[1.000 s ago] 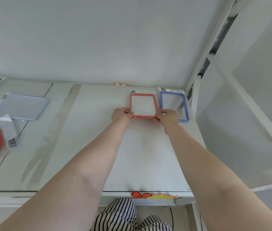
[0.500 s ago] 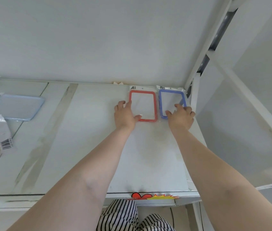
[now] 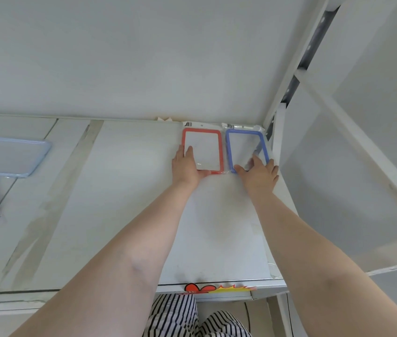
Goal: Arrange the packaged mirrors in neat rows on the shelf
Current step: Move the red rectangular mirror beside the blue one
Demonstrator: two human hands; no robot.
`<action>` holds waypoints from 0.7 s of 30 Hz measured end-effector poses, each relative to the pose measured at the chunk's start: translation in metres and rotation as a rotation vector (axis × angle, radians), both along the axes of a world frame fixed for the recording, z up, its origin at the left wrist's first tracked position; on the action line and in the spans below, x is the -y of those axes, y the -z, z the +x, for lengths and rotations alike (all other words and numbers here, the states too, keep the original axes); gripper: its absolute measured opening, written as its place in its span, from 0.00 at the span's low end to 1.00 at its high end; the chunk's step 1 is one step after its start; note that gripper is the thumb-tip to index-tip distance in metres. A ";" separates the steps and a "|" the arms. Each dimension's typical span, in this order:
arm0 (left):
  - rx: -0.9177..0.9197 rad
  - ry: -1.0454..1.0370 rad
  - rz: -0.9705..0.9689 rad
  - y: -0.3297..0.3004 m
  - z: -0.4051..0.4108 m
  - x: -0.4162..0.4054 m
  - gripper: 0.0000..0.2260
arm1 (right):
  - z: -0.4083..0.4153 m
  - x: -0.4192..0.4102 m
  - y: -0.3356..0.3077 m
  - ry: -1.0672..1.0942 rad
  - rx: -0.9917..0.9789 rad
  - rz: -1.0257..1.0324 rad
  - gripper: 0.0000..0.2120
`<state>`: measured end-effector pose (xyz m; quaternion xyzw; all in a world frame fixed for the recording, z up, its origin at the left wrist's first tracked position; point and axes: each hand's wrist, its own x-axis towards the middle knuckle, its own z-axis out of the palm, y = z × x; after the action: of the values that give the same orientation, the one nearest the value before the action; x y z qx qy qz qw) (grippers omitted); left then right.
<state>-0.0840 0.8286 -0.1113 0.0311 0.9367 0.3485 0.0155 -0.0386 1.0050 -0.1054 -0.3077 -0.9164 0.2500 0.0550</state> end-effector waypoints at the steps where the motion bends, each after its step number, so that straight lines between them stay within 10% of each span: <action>1: -0.004 -0.006 0.002 0.000 0.001 -0.001 0.43 | 0.000 0.000 0.001 -0.002 -0.004 0.007 0.31; 21: 0.067 0.018 -0.078 -0.080 0.061 0.036 0.25 | 0.037 0.037 -0.075 -0.241 -0.011 -0.056 0.21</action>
<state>-0.0225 0.7931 -0.0308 0.0272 0.9482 0.3125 0.0511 -0.0015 0.9677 -0.0300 -0.1953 -0.9391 0.2820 0.0213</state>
